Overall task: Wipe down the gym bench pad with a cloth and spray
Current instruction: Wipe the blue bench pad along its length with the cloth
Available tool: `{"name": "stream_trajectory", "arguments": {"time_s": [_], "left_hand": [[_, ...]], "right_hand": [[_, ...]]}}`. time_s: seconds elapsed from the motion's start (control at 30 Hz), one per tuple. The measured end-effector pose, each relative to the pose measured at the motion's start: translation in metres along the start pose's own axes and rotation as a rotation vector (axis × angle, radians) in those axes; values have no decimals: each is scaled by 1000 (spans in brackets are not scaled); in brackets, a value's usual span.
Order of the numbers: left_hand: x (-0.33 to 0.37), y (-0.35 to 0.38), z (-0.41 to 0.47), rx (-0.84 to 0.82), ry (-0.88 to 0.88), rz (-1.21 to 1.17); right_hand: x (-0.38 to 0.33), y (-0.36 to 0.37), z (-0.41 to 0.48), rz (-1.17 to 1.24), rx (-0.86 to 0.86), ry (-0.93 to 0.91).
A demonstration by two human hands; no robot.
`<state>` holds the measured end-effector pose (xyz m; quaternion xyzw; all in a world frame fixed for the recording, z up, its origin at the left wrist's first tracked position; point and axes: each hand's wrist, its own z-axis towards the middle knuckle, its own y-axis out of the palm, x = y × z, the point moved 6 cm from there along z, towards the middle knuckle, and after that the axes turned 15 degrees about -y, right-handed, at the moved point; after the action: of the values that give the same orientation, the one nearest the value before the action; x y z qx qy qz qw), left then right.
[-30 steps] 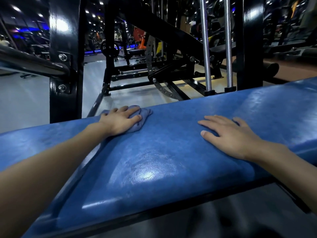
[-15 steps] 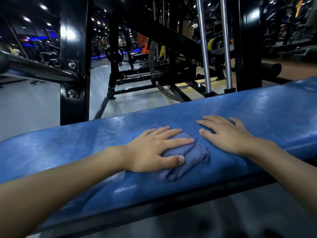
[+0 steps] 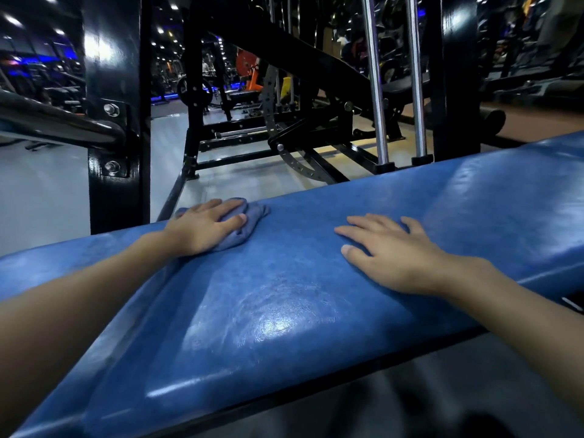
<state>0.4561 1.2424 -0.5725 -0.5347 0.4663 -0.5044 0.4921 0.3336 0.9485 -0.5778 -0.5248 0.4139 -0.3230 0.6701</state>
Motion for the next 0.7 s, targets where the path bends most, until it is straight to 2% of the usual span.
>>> {"name": "stream_trajectory", "arguments": {"time_s": [0.17, 0.37, 0.47, 0.57, 0.7], "left_hand": [[22, 3, -29, -14, 41, 67], [85, 11, -131, -56, 471, 164], [98, 14, -157, -51, 626, 141], [95, 13, -148, -70, 649, 91], [75, 11, -114, -85, 576, 51]], "right_hand": [[3, 1, -1, 3, 44, 11], [6, -6, -1, 81, 205, 38], [4, -15, -2, 80, 257, 72], [-5, -15, 1, 26, 236, 70], [-9, 1, 2, -9, 133, 92]]}}
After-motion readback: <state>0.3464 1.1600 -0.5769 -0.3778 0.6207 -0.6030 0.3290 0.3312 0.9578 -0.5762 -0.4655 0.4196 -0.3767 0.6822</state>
